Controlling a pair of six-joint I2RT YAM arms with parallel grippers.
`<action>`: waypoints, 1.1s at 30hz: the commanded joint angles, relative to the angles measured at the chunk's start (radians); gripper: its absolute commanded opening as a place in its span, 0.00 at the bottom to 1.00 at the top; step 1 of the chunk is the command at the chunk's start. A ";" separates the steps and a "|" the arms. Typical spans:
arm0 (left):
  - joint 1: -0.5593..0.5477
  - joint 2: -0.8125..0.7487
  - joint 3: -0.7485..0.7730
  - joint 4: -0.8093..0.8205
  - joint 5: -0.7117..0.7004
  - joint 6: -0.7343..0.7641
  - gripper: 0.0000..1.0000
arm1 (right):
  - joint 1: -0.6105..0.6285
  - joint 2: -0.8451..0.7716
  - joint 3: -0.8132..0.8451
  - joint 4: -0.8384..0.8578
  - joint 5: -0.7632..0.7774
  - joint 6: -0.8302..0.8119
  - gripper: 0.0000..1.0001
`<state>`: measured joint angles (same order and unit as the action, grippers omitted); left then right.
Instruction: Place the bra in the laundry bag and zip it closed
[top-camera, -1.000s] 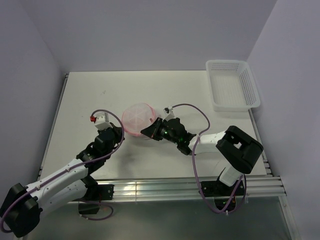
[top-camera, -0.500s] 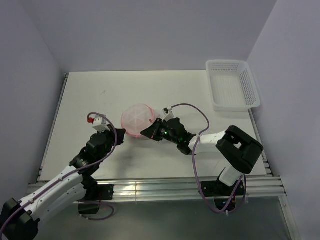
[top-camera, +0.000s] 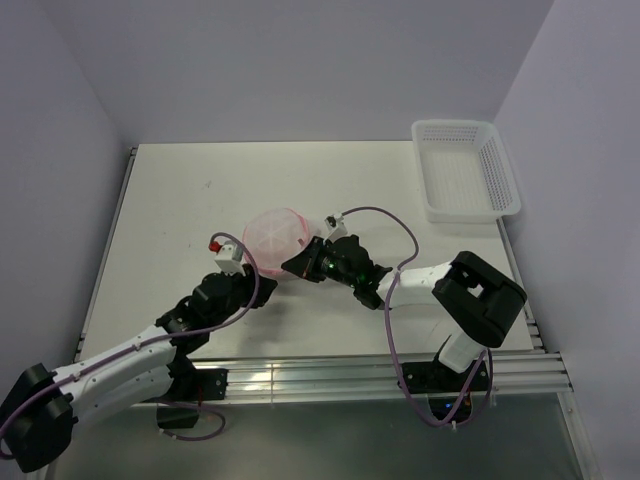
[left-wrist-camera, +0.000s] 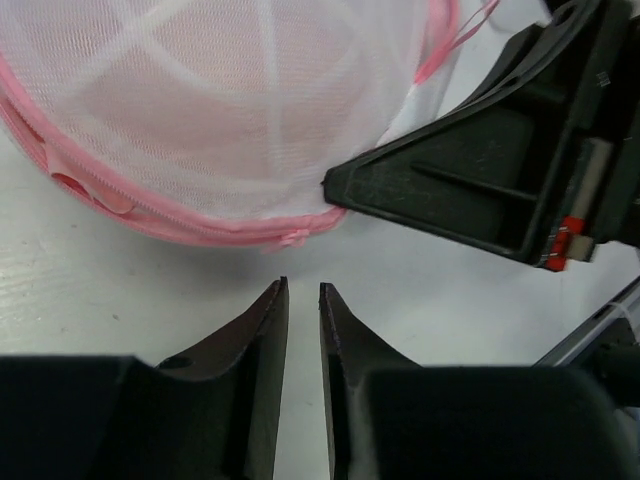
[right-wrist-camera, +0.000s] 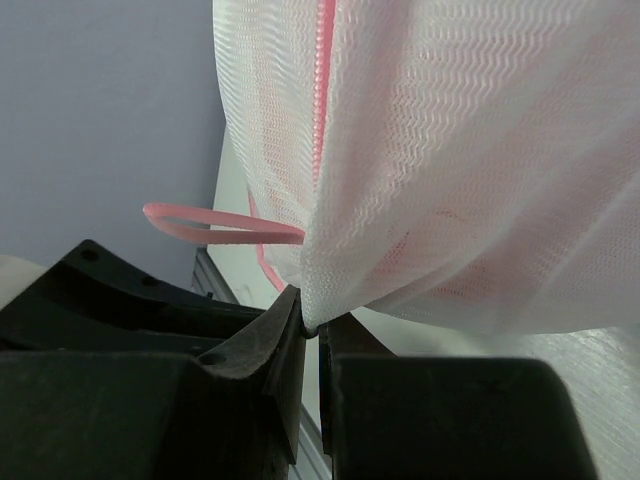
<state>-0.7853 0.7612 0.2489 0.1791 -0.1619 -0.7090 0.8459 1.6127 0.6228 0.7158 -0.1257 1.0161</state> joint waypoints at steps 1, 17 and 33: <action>-0.005 0.067 0.024 0.079 0.012 0.040 0.25 | -0.010 -0.020 0.035 0.007 -0.006 -0.024 0.00; -0.002 0.167 0.059 0.175 -0.060 0.103 0.41 | -0.010 -0.025 0.034 0.013 -0.032 -0.021 0.00; -0.002 0.162 0.070 0.169 -0.096 0.121 0.06 | -0.011 -0.022 0.028 0.033 -0.046 -0.008 0.00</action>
<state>-0.7872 0.9527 0.2882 0.3077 -0.2260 -0.6090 0.8394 1.6123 0.6228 0.7143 -0.1520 1.0126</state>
